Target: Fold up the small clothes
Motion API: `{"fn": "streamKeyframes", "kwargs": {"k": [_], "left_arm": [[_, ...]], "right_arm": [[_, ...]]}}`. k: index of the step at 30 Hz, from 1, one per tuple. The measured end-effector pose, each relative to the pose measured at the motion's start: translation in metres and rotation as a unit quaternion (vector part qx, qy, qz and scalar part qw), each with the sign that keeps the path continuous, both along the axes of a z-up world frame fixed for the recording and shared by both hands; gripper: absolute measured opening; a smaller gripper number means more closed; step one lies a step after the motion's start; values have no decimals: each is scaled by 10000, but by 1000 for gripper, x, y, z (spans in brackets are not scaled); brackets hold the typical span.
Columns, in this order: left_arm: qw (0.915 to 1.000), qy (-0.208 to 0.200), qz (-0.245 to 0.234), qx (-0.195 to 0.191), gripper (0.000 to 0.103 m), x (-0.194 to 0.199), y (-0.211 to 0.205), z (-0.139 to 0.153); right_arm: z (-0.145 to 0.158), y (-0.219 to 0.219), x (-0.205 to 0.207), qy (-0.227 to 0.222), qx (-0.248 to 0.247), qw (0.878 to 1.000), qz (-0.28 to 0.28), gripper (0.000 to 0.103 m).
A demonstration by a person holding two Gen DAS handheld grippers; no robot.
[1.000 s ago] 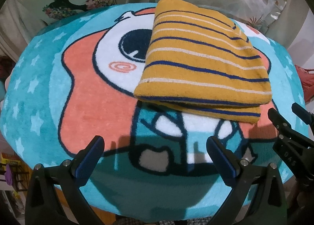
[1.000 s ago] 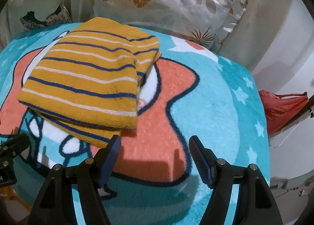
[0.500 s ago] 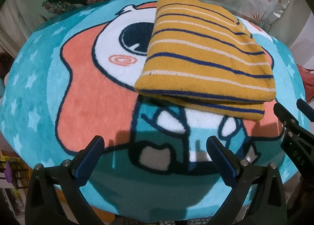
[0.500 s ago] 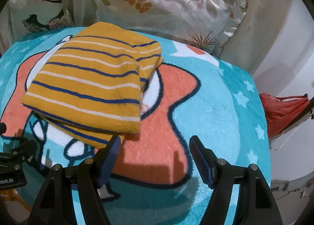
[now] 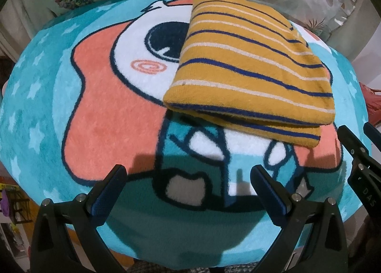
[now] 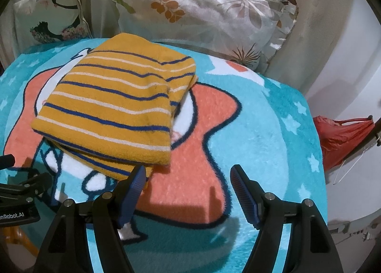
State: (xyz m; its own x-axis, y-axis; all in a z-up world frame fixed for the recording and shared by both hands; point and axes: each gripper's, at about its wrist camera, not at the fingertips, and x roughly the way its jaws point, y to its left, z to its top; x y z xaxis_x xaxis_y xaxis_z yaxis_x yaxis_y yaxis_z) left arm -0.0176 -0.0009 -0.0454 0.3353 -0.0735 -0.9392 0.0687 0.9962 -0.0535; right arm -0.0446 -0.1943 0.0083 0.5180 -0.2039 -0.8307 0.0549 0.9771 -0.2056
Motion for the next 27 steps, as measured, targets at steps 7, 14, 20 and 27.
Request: {"fn": "streamKeyframes", "kwargs": {"k": [7,14,20,27], "left_arm": [[10000,-16,2,11,103,0,-1,1],[10000,-74,27,59,103,-2,-7,4],[9997,-220,32,129,103,-4,-11,10],[9995,-316,0,96,103,-7,-15,16]], "right_arm": [[0,-1,0,52,-30,10000,15,78],[-6,-5,1,208,-128,9997,-95,78],[-8,-12,-1,267,-99,9995,-144,78],[-6,-14,-4,213,-85,9996,-138,78]]}}
